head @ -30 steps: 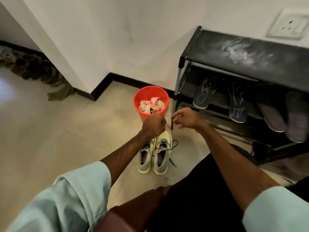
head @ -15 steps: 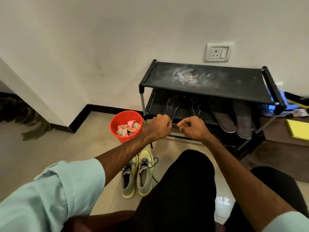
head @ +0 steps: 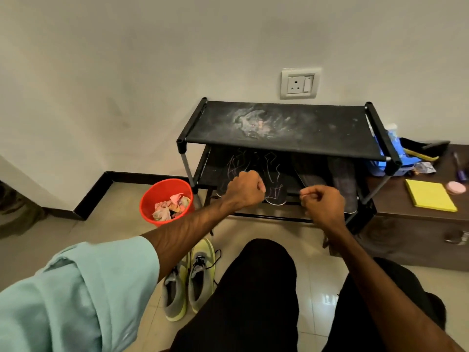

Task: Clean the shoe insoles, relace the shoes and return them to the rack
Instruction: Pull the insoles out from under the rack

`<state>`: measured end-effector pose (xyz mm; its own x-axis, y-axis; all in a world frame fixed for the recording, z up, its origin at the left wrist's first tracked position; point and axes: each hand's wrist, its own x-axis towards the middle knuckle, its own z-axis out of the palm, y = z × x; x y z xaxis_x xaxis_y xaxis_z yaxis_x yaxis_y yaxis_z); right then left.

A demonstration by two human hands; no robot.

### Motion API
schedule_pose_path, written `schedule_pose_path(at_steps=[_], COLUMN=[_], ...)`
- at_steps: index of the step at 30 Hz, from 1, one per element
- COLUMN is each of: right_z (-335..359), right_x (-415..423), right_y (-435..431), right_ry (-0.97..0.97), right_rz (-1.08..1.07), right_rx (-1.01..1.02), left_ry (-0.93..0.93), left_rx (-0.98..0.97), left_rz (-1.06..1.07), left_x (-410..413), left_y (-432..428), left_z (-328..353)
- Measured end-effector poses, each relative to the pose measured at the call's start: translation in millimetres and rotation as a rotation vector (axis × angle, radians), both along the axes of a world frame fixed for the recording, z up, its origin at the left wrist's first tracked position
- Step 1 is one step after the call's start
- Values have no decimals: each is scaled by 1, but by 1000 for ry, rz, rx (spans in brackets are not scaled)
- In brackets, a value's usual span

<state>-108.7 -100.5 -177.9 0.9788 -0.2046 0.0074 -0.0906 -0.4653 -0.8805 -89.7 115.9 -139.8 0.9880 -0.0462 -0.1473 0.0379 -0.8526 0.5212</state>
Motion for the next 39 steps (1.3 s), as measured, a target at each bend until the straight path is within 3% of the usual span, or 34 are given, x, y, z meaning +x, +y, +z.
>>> schedule_pose_path(at_steps=[6,10,14,20,27,33,39], right_z=[-7,-26,-41,-68,-77,-74,-61], right_x=[-6,8,25,43,57,46,16], right_y=[-66,-90,-91,-68,-65,-62,-56], right_ry=[74,176,330,447,323,336,400], right_rz=[-399,-499,-623,-747,-901,-882,-778], right_rx=[211,163,284,450,561,683,745], left_ry=[235,545,652,519,385,353,441], left_rx=[-416,-560,-752,-884,-923,-922,-836], left_rz=[166,303,422,552,527,557,511], left_x=[16,18,29,35,38,31,9], left_y=[-99,-152,-175,-187,-184,-186,-174], left_z=[-16,-40,-71,-101,-108,-107,-99])
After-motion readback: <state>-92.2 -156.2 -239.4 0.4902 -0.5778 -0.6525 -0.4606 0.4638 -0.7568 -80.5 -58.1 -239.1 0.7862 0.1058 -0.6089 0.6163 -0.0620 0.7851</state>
